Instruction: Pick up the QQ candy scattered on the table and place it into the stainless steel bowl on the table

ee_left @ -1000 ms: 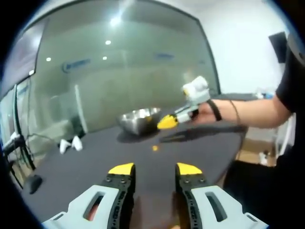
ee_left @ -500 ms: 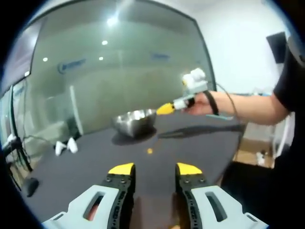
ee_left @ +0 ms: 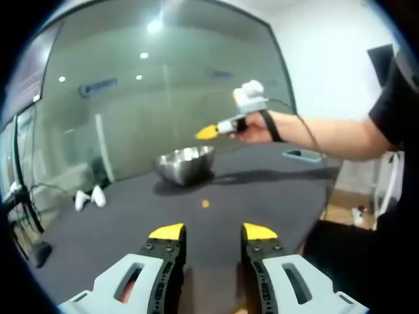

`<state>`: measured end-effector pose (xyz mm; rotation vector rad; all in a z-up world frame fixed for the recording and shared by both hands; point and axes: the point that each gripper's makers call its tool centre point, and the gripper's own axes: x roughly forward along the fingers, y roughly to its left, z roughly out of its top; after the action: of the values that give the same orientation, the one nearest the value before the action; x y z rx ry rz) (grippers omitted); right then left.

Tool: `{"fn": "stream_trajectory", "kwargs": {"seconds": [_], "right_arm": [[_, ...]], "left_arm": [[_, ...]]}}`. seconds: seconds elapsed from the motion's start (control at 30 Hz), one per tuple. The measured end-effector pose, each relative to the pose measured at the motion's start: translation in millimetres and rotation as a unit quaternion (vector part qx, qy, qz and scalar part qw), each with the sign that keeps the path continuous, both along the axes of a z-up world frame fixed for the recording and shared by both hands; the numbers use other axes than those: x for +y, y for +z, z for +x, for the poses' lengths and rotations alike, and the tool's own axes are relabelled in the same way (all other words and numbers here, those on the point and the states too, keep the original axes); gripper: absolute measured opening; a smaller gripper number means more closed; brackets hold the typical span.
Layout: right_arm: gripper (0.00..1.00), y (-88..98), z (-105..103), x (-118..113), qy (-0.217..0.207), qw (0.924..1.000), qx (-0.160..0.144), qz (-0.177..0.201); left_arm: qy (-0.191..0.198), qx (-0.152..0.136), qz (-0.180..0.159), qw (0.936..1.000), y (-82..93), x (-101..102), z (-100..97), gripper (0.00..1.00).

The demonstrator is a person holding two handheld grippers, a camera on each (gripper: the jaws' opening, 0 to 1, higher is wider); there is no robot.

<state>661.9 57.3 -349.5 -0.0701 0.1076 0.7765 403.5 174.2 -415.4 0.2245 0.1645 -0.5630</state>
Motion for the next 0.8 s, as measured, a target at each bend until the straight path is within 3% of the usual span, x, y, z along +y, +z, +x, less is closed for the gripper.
{"fn": "stream_trajectory", "kwargs": {"seconds": [0.07,0.23,0.27,0.33,0.37,0.6,0.73,0.8], "right_arm": [[0.09,-2.0,6.5,1.9,-0.004,0.9994,-0.013,-0.031],[0.12,-3.1,15.8,10.1,-0.005,0.9994,-0.015,-0.032],[0.17,-6.4,19.2,8.8,-0.011,0.9992,-0.007,-0.036],[0.29,-14.3,20.1,9.3,-0.013,0.9989,0.043,-0.012],[0.29,-15.9,19.0,10.1,-0.008,0.9983,0.058,-0.002],[0.24,-14.5,21.9,-0.4,-0.016,0.9985,0.045,-0.026],[0.24,-7.6,15.2,1.2,-0.001,0.9991,0.041,-0.012],[0.27,-1.3,1.2,10.8,0.036,0.9976,0.057,0.019]], "left_arm": [[-0.002,0.001,-0.001,1.0000,-0.2,-1.2,0.0,0.35],[-0.001,0.003,0.001,1.0000,-0.6,-0.1,1.3,0.35],[0.000,0.004,0.001,1.0000,-0.4,0.3,1.5,0.35],[0.000,0.004,0.001,1.0000,-0.7,1.2,2.0,0.35],[0.000,0.005,0.002,1.0000,-1.1,1.6,2.0,0.35],[0.001,0.006,0.000,1.0000,-0.6,2.5,2.9,0.35],[-0.001,0.005,0.003,1.0000,-0.2,1.0,3.1,0.35],[-0.002,0.005,0.005,1.0000,-0.3,-0.1,2.8,0.35]]}}
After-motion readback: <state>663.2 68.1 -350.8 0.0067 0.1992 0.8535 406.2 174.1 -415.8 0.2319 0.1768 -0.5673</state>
